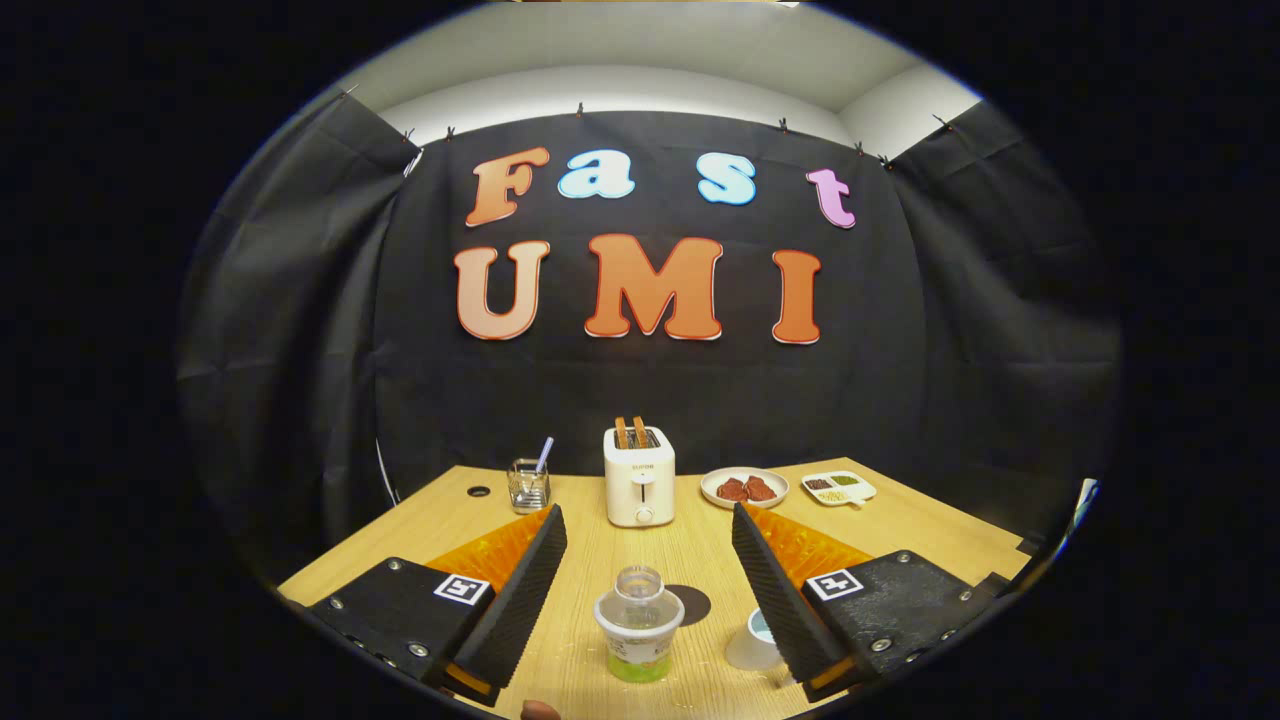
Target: Take the bottle from table, then pour the juice into the cup, finally place the bottle on the coaster
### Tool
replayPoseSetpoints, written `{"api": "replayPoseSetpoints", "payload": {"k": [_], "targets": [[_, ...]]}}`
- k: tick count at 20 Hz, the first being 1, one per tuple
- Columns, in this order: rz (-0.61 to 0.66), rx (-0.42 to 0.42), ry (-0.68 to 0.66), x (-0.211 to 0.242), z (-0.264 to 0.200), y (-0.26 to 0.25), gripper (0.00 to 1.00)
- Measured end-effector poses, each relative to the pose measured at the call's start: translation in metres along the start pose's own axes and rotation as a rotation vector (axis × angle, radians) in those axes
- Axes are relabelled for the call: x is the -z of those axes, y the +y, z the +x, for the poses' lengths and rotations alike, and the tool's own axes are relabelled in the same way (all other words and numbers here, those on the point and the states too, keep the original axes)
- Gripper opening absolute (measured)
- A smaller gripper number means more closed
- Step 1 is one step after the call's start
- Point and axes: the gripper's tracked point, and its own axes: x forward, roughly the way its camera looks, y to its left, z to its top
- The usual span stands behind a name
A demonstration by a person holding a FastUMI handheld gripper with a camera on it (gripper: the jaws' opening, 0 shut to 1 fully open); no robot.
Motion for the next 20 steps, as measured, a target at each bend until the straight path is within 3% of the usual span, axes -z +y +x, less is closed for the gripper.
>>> {"api": "replayPoseSetpoints", "payload": {"k": [11, 20], "targets": [[-0.035, 0.002, 0.169, 0.104, 0.023, 0.008, 1.0], [-0.06, -0.025, 0.263, 0.155, 0.037, 0.023, 1.0]]}}
